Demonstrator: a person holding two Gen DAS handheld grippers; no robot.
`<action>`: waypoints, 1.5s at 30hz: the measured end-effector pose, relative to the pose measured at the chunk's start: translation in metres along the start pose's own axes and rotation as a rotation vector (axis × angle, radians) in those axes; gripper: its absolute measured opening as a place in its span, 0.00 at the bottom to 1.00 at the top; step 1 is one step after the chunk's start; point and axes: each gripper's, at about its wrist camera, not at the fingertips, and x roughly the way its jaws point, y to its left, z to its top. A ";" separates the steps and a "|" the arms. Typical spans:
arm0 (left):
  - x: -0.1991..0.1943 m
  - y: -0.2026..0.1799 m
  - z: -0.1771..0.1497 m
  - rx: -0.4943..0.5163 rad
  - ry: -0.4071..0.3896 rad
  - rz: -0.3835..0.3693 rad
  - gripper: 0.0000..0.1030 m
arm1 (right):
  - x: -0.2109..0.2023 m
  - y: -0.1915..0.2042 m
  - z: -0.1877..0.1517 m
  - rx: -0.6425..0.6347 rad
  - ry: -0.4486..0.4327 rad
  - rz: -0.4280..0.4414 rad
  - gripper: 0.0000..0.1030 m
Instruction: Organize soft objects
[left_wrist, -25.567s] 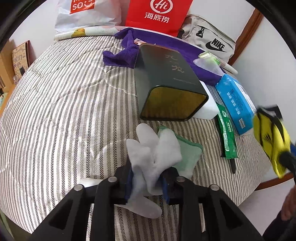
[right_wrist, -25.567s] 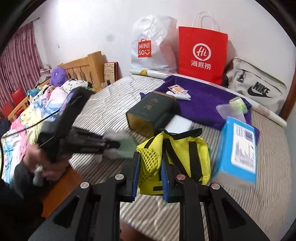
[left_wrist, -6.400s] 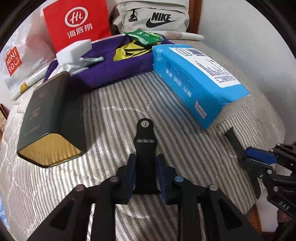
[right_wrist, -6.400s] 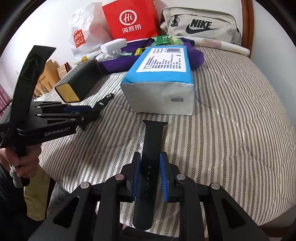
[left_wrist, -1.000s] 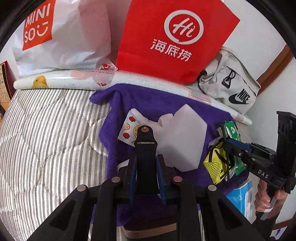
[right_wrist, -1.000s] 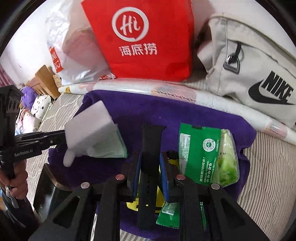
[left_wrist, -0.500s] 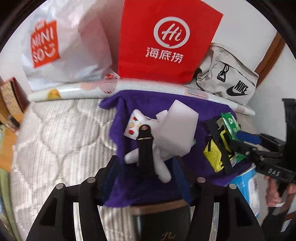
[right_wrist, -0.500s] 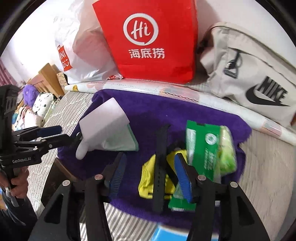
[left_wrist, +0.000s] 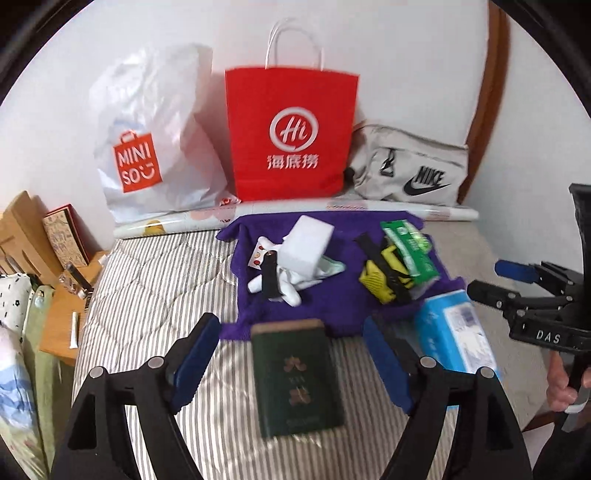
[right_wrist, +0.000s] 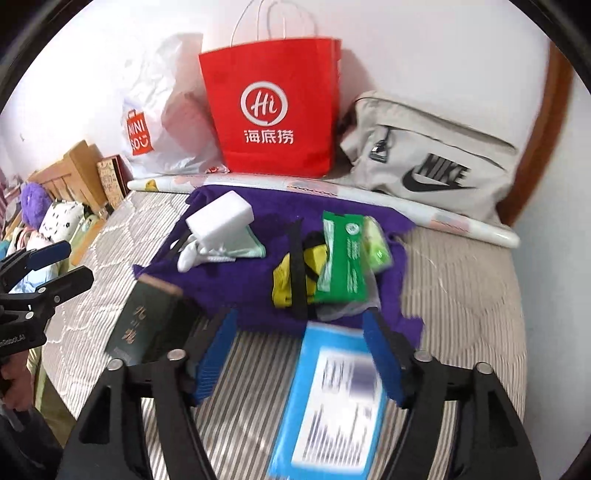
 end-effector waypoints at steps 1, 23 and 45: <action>-0.007 -0.002 -0.004 -0.002 -0.009 0.002 0.78 | -0.011 0.000 -0.007 0.010 -0.014 -0.007 0.76; -0.133 -0.053 -0.106 0.004 -0.131 0.057 0.90 | -0.151 -0.003 -0.137 0.128 -0.164 -0.105 0.94; -0.151 -0.065 -0.121 0.005 -0.138 0.055 0.90 | -0.176 0.000 -0.169 0.135 -0.199 -0.111 0.94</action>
